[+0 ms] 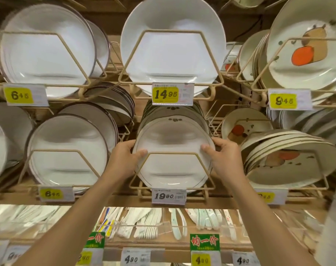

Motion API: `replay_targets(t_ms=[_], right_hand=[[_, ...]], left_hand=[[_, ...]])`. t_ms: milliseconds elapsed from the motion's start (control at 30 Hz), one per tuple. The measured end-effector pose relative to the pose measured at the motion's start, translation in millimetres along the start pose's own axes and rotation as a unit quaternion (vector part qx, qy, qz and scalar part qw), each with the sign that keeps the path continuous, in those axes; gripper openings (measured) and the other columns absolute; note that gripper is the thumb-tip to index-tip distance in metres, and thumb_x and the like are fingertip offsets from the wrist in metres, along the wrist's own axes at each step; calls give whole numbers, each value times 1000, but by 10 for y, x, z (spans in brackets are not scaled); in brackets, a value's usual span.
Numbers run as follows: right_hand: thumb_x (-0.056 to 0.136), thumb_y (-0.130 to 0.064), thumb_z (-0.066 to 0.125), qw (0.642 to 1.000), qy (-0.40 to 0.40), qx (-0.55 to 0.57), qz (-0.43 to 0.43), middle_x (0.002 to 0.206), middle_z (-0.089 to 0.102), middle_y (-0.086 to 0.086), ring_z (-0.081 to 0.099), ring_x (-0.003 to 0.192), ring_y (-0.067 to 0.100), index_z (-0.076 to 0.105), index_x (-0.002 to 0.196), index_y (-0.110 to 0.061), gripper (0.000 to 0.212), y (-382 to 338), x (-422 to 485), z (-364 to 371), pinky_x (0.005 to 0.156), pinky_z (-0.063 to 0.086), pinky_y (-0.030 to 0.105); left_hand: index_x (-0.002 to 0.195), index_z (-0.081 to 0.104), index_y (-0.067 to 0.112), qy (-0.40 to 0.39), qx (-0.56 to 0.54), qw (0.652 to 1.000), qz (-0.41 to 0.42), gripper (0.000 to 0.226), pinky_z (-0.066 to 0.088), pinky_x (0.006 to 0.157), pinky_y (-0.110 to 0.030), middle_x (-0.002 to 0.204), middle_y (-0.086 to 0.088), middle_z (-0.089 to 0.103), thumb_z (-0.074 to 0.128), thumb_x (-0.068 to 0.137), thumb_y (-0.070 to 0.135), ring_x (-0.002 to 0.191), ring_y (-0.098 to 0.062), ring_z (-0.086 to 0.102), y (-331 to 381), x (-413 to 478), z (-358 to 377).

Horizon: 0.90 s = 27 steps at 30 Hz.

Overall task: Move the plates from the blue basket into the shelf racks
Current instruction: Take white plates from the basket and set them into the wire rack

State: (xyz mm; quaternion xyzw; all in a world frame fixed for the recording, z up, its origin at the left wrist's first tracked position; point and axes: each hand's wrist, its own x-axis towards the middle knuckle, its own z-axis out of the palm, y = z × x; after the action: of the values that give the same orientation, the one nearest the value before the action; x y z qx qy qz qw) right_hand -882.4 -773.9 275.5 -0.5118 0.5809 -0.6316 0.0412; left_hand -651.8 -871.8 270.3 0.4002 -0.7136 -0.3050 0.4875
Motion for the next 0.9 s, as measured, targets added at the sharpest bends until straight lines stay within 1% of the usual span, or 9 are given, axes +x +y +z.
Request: replay_targets(t_ms=[100,200,333,400,467,600,733,833,900], right_hand=[[91,-19,64,1000,2,6,4,77,73,2,69,76,26,68,80,-34,18,51,-47,37,72,57,48],[95,-25,57,1000,-4,-5,7,71,68,2,60,63,17,67,80,-25,18,99,-87,55,59,49,36],[97,-29,49,1000,-11,5,23,69,62,-8,55,65,8,68,95,-23,20,89,-119,48,59,41,30],[97,-32,49,999,-8,5,33,77,59,-17,53,72,-2,65,110,-24,22,42,-159,21,64,39,24],[97,-35,49,1000,0,3,27,89,58,-23,55,86,-5,58,123,-26,29,-46,-235,-26,75,44,23],[97,-34,51,998,31,12,-52,129,56,-9,51,120,8,47,135,-26,39,-313,-427,-132,102,42,32],[95,-32,50,987,36,67,-138,120,61,-15,54,117,2,55,120,-33,26,-510,-683,-195,99,45,27],[93,-24,50,975,-21,162,-154,106,66,-15,61,105,3,58,105,-39,21,-547,-913,-148,87,47,13],[91,-25,51,968,-73,202,-132,99,69,-14,63,100,5,62,98,-39,18,-516,-1076,-32,83,48,15]], left_hand=[[103,70,26,4,-5,1000,-25,13,62,68,-35,86,8,75,65,90,25,79,-11,72,-20,-17,-12],[99,71,22,-1,-28,998,-52,12,62,66,-35,83,5,76,66,90,27,75,-13,73,-20,-62,-26],[92,73,17,12,-18,997,-70,18,60,65,-34,79,-4,74,65,91,33,77,-22,71,-9,-146,-61],[90,74,13,44,-46,995,-80,19,59,61,-29,85,-13,72,63,92,29,78,-24,71,-2,-197,-86],[97,73,12,88,-92,988,-92,15,59,60,-23,87,-7,73,61,94,19,77,-16,73,36,-277,-120],[99,68,24,157,-49,985,-51,15,54,93,-41,100,-4,73,60,92,15,97,-14,68,194,-503,-156],[95,71,26,180,-64,982,11,18,51,90,-32,91,10,75,59,91,14,96,-4,67,446,-989,-180],[94,72,26,186,-77,979,20,19,50,88,-32,93,8,76,57,88,15,98,-10,68,495,-1406,-248],[96,72,23,187,-97,978,-2,19,55,84,-31,94,3,76,58,89,11,98,-13,69,451,-1680,-316]])
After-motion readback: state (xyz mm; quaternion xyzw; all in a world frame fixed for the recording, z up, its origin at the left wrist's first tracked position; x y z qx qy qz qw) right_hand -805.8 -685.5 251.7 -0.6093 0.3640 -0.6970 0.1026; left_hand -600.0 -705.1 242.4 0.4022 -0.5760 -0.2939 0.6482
